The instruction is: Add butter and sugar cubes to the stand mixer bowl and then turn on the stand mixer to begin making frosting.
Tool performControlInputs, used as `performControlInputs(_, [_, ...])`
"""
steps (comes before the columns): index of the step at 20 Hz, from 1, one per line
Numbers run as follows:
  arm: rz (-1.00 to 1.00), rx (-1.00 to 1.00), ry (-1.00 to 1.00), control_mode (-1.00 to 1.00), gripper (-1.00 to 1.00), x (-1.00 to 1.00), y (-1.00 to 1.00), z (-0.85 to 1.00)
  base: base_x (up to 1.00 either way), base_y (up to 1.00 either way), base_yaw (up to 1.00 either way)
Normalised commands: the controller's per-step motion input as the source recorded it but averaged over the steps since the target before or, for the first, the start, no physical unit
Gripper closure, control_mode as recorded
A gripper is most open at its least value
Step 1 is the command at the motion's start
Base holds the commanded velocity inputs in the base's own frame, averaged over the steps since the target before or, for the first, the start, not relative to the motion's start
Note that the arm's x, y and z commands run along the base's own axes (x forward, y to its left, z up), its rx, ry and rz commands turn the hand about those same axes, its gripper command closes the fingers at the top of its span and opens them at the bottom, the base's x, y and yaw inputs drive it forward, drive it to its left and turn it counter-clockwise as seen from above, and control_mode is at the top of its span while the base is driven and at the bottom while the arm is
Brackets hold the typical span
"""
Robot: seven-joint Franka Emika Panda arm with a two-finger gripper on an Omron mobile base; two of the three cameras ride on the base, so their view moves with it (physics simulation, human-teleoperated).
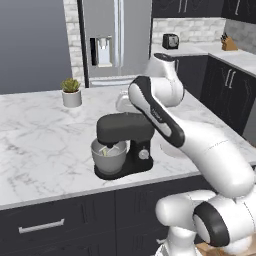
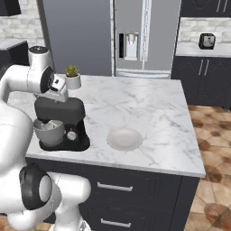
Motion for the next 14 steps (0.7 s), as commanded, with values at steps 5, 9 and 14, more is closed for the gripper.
performControlInputs(5, [-0.09, -0.03, -0.2, -1.0, -1.0, -1.0, -0.67, 0.0, 0.0, 0.0, 0.0])
performControlInputs(9, [-0.05, -0.17, -0.11, -1.0, -1.0, -0.87, -0.19, -0.03, 0.0, 0.0, 0.0])
performControlInputs(14, [-0.05, -0.22, -0.03, -1.0, -1.0, -0.23, 0.0, -0.2, 0.0, 0.0, 0.0])
